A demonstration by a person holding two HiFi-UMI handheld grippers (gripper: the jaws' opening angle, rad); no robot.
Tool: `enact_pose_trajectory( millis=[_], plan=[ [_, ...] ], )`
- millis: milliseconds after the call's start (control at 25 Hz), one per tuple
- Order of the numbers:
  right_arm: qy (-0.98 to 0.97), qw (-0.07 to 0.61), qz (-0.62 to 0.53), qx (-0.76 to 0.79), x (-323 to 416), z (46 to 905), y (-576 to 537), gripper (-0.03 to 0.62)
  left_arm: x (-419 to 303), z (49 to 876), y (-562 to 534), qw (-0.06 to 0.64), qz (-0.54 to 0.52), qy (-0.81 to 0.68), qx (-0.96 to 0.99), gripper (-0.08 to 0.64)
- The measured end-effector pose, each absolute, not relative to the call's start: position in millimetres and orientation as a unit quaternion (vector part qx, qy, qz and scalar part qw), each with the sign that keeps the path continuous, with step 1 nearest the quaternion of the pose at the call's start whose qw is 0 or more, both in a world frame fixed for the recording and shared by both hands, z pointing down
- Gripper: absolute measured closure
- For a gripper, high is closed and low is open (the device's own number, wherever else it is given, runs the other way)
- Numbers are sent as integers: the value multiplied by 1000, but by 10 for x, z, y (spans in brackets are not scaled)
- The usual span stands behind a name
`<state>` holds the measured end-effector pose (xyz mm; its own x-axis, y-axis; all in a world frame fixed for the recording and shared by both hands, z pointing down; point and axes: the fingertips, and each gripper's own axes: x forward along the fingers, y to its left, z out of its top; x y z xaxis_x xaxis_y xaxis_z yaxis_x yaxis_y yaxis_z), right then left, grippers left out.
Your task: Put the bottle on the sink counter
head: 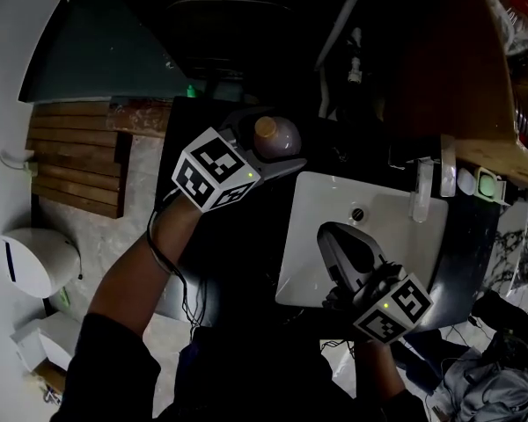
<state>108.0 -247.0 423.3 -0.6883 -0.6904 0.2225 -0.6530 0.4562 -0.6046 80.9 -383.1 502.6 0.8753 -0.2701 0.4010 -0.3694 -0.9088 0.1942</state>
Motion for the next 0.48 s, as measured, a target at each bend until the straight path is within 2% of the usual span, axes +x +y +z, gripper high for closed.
enact_pose_trajectory(
  millis=[480],
  plan=[
    [848,26,-347,-399,1115,4315,-2503,565,894,5298,-3999,124,239,-164,949,163]
  ],
)
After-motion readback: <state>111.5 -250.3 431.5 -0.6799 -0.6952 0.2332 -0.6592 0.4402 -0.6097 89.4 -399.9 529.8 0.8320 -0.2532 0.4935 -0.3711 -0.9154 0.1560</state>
